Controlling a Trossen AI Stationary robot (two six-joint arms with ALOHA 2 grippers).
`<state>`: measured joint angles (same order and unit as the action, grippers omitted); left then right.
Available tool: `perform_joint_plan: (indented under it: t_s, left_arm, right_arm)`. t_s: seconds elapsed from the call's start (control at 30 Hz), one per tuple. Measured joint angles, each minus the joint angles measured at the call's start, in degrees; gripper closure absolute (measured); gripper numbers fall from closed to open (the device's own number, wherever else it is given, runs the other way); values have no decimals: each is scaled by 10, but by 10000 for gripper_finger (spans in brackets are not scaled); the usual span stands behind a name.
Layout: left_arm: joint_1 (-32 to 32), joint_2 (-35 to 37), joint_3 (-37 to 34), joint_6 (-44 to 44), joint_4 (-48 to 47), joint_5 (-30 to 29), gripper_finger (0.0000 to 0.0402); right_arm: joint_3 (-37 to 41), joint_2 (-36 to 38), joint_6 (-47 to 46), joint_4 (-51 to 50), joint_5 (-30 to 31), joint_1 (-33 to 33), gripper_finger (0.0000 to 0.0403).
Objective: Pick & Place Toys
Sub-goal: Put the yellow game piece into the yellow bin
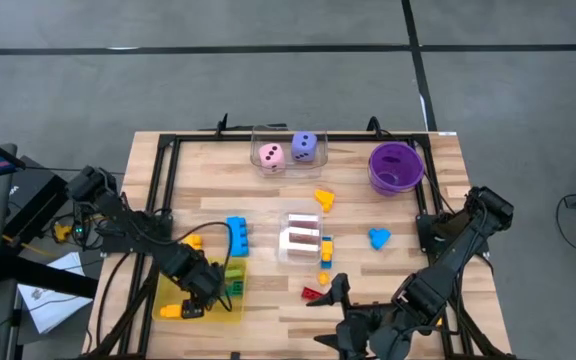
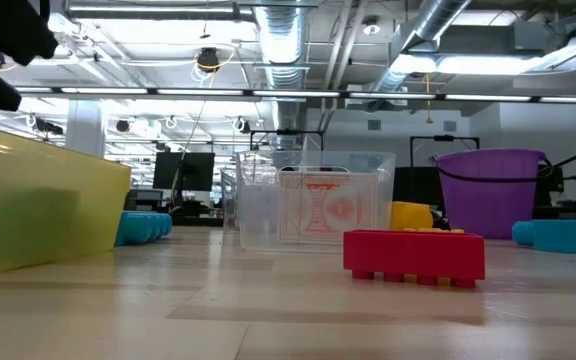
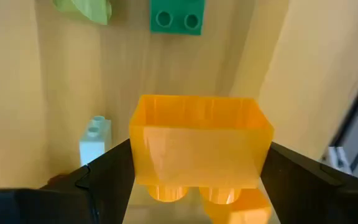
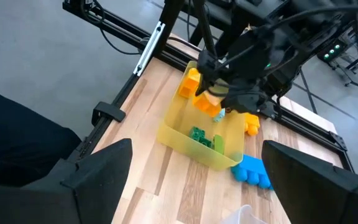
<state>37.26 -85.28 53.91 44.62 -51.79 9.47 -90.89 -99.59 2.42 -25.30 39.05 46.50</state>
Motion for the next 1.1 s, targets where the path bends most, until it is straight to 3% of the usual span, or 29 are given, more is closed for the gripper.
perform_joint_plan:
  t_s: [0.47, 1.1]
  left_arm:
    - [4, -11, 0, -1, 19, -27, 105]
    - [36, -11, 0, 39, 33, 2, 104]
  right_arm:
    - [0, 0, -10, -10, 0, 0, 51]
    - [0, 0, -10, -10, 0, 0, 51]
